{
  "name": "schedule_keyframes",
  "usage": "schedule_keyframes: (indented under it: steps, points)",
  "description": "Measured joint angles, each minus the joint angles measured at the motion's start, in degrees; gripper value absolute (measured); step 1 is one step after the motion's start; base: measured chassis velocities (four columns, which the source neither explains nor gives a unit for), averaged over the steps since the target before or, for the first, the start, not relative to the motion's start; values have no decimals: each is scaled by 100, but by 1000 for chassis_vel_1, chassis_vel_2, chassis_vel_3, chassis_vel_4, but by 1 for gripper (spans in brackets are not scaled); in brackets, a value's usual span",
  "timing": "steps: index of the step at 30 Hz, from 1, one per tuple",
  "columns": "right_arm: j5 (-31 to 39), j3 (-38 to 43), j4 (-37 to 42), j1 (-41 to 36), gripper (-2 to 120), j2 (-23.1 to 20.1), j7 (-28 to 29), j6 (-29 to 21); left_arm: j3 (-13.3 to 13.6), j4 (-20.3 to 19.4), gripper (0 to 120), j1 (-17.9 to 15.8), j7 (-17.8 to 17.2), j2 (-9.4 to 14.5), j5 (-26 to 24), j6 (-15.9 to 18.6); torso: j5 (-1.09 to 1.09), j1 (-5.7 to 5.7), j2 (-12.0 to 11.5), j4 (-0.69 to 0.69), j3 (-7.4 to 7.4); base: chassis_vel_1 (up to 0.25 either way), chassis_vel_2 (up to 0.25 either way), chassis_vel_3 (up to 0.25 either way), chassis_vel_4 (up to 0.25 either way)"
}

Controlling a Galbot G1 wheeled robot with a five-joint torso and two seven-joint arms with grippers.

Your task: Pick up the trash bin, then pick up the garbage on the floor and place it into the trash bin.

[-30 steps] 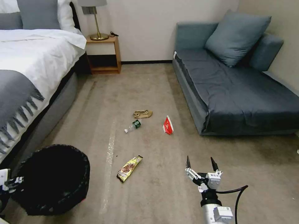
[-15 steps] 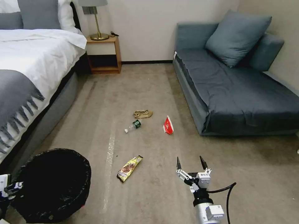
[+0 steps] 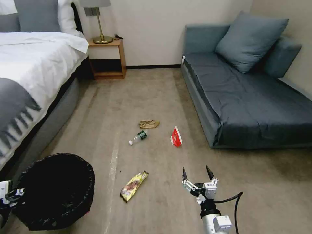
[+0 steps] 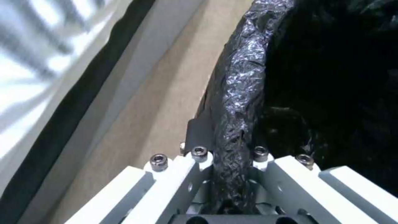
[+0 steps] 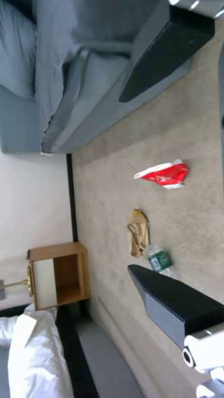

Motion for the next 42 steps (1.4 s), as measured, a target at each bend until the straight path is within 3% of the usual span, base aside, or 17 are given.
schedule_keyframes:
  steps: [5,9,12,13,16,18,22,33,42]
  points:
    - [41,-69,-4,-38,100,-104,-33,-157,-15,81,3,-36,-1,30,-14,-2,8,0,0,1,0,-227,233,240,-225]
    - [415,-513,81,25,100,-537,-211,-657,-10,172,3,-86,0,74,-29,-7,9,0,-1,-3,2,-155,123,139,-159]
    - [920,-924,133,315,100,-1050,-358,-1416,14,238,3,-104,1,92,-29,-7,23,0,-1,0,0,-13,30,-8,-2]
    - [920,-924,133,315,100,-1050,-358,-1416,14,238,3,-104,1,92,-29,-7,23,0,-1,0,0,21,11,-50,28]
    - [1694,-1264,250,844,100,-1598,-462,-2553,67,292,3,-112,4,98,-28,2,12,-1,-1,3,0,61,-37,-48,52]
    - [1883,-1350,275,996,100,-1716,-482,-2813,76,300,3,-113,4,99,-25,5,12,0,-1,3,0,61,-48,-49,53]
    - [2834,-1884,-54,1989,100,-2059,-505,-3930,119,304,3,-100,4,65,20,12,11,0,-1,1,0,0,0,0,0]
    - [3326,-2832,-1968,3698,100,-1914,-935,-4532,36,127,3,72,8,-52,88,3,9,0,-1,1,1,0,0,0,0]
    - [3555,-3112,-2777,4089,100,-1365,-1070,-4613,-15,-14,3,144,14,-131,94,-1,8,0,-1,0,0,0,0,0,0]
